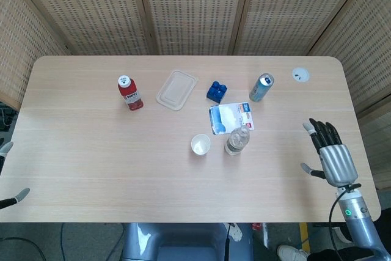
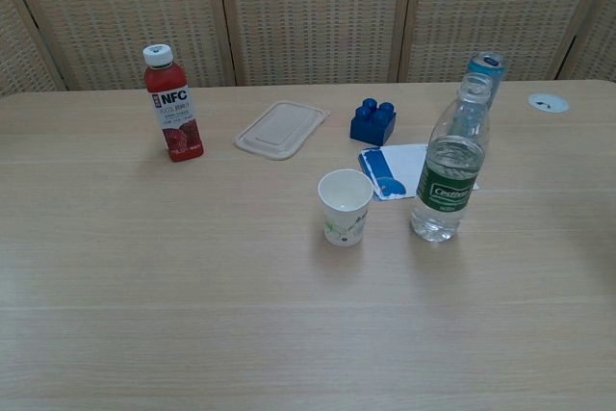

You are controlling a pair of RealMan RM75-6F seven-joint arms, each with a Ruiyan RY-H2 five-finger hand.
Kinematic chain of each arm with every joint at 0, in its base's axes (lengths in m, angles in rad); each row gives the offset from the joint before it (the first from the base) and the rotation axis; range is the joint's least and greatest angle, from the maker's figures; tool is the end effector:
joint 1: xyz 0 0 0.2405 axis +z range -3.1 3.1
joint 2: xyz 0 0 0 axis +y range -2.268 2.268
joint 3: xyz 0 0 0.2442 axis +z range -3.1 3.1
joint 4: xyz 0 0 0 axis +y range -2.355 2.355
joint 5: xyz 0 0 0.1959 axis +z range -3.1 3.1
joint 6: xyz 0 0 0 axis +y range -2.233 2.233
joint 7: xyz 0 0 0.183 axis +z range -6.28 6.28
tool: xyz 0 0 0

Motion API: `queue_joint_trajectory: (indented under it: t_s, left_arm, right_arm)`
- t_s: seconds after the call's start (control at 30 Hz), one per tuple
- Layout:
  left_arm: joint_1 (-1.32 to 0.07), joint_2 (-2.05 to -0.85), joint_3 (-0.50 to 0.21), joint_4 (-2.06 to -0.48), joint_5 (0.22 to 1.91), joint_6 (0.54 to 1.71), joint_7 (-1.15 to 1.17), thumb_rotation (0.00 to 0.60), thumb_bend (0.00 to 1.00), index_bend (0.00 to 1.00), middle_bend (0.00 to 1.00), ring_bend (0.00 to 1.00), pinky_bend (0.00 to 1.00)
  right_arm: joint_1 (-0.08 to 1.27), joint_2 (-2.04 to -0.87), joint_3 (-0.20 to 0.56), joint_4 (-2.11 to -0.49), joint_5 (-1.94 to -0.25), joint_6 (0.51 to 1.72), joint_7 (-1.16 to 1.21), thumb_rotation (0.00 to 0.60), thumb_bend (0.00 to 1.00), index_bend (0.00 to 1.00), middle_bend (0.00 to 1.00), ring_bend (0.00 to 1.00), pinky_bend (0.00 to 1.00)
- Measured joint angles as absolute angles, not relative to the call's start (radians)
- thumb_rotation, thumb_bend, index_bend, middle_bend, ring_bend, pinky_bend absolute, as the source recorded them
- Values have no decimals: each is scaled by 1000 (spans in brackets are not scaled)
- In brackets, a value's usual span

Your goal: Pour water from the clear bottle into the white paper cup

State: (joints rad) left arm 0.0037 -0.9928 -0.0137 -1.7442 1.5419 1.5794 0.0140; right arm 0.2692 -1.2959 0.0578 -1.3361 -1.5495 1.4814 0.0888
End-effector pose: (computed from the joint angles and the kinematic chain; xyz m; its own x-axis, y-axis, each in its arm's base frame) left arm -0.2852 0.1845 0.1995 0.4066 -0.0202 0.9134 0.9134 0.0302 -0.4060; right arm -0.2753 -0.2770 0.1339 0.3992 0.0791 0.9135 -0.8899 -0.2066 0.4067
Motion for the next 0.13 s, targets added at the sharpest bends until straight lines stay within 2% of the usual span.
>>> queue_joint_trajectory:
  t_s: [0.13]
  left_arm:
    - [6, -1001, -12, -1747, 1544, 1581, 33, 600, 77, 0, 0, 0, 0]
  right_arm:
    - [232, -1271, 48, -1400, -1554, 1515, 26, 600, 0, 0, 0, 0, 0]
